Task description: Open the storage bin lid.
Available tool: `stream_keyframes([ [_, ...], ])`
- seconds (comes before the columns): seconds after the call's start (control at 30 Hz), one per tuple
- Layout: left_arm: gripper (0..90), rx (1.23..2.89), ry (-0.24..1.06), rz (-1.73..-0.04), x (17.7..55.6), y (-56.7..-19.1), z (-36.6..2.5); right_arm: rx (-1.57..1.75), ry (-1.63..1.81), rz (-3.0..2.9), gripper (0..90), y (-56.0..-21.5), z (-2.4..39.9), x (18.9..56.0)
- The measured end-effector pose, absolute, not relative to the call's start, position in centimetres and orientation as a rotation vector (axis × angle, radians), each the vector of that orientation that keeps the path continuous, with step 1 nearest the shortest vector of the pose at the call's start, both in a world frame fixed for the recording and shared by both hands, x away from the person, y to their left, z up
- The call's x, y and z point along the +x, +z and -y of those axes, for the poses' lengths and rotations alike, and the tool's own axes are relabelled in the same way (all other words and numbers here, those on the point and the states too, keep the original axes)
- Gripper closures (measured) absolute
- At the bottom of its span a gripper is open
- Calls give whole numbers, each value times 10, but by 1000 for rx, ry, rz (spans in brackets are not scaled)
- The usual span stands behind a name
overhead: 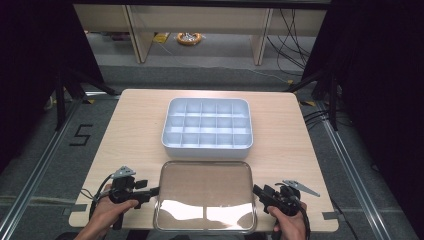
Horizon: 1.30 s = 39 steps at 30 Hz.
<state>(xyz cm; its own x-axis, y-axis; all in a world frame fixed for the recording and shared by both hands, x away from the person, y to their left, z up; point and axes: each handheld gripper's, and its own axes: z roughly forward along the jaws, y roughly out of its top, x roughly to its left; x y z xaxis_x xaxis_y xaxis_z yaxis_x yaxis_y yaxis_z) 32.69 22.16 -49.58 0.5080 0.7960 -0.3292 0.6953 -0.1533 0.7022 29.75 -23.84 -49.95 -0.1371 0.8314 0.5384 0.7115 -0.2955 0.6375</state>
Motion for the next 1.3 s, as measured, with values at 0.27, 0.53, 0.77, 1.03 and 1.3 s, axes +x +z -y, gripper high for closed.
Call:
stream_keyframes([
  [0.27, 318, 1927, 173, -1185, 327, -495, -223, 1859, 1370, -1798, 425, -494, 245, 300],
  [0.53, 244, 1860, 141, -1195, 329, -496, -222, 1713, 1349, -1822, 335, -487, 250, 302],
  [0.77, 225, 1842, 142, -1183, 328, -494, -225, 1698, 1366, -1794, 323, -485, 251, 301],
  [1.03, 216, 1824, 146, -1162, 319, -493, -228, 1600, 1356, -1835, 313, -481, 254, 297],
  [1.3, 213, 1866, 138, -1133, 310, -495, -235, 1551, 1343, -1892, 277, -481, 249, 282],
])
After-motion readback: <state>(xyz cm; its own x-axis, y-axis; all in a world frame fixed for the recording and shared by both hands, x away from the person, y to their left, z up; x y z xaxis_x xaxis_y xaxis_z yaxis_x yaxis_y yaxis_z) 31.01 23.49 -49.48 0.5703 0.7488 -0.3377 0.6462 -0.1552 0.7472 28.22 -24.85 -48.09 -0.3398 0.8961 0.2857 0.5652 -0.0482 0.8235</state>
